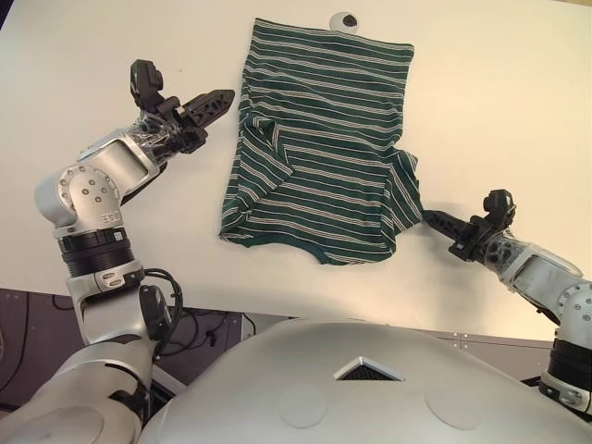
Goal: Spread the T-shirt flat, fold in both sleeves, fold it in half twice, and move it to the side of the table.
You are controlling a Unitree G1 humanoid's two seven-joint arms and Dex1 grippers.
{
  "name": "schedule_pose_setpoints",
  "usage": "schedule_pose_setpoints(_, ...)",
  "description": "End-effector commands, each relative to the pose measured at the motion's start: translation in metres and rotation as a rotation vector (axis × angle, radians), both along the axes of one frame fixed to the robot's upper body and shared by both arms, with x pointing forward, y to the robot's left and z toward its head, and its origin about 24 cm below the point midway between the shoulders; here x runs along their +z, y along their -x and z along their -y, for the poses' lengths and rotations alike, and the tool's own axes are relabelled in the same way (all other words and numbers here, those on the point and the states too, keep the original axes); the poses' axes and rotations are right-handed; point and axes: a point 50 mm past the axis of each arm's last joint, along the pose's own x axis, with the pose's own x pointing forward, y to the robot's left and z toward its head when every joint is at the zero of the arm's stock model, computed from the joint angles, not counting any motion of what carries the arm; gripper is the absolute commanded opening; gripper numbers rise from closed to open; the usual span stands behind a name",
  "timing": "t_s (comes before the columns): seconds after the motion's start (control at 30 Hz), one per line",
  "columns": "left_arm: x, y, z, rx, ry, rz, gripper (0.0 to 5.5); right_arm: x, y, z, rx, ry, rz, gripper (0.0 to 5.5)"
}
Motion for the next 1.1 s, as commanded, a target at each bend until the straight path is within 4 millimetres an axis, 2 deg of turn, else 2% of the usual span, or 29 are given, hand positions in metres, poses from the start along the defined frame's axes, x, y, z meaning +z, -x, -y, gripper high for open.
schedule_pose_setpoints(0.03,0.002,-0.003,-0.001,0.003,-0.013,0.008,1.92,0.000,0.001,-0.003,0.000,-0.021,-0.016,0.01)
schedule_pose_setpoints(0.17,0.003,-0.004,-0.001,0.007,-0.013,0.009,1.92,0.019,-0.011,-0.015,0.009,-0.144,0.074,0.01)
schedule_pose_setpoints(0.37,0.002,-0.006,0.000,0.012,-0.009,0.009,1.92,0.048,-0.031,-0.052,0.100,-0.288,0.165,0.01)
schedule_pose_setpoints(0.47,0.003,-0.008,0.001,0.007,-0.008,0.012,1.92,0.048,-0.037,-0.068,0.138,-0.303,0.146,0.01)
schedule_pose_setpoints(0.63,0.002,-0.011,0.003,0.003,-0.008,0.009,1.92,0.035,-0.044,-0.086,0.171,-0.277,0.091,0.01)
schedule_pose_setpoints(0.77,0.002,-0.011,0.000,0.003,-0.020,0.013,1.92,0.035,-0.047,-0.090,0.186,-0.314,0.099,0.63)
schedule_pose_setpoints(0.83,0.000,-0.006,-0.003,-0.028,-0.080,0.035,1.92,0.038,-0.048,-0.089,0.190,-0.335,0.119,0.97)
schedule_pose_setpoints(0.9,-0.008,0.005,-0.014,-0.119,-0.310,0.108,1.92,0.045,-0.045,-0.080,0.202,-0.346,0.150,1.39)
schedule_pose_setpoints(0.97,-0.018,0.032,-0.031,-0.363,-0.607,0.292,1.92,0.046,-0.031,-0.053,0.251,-0.186,0.210,1.71)
schedule_pose_setpoints(1.03,-0.027,0.072,-0.053,-0.747,-0.880,0.538,1.92,0.039,-0.007,-0.022,0.349,0.017,0.261,1.89)
schedule_pose_setpoints(1.1,-0.034,0.108,-0.072,-1.020,-0.971,0.671,2.09,0.023,0.022,0.002,0.510,0.216,0.298,1.94)
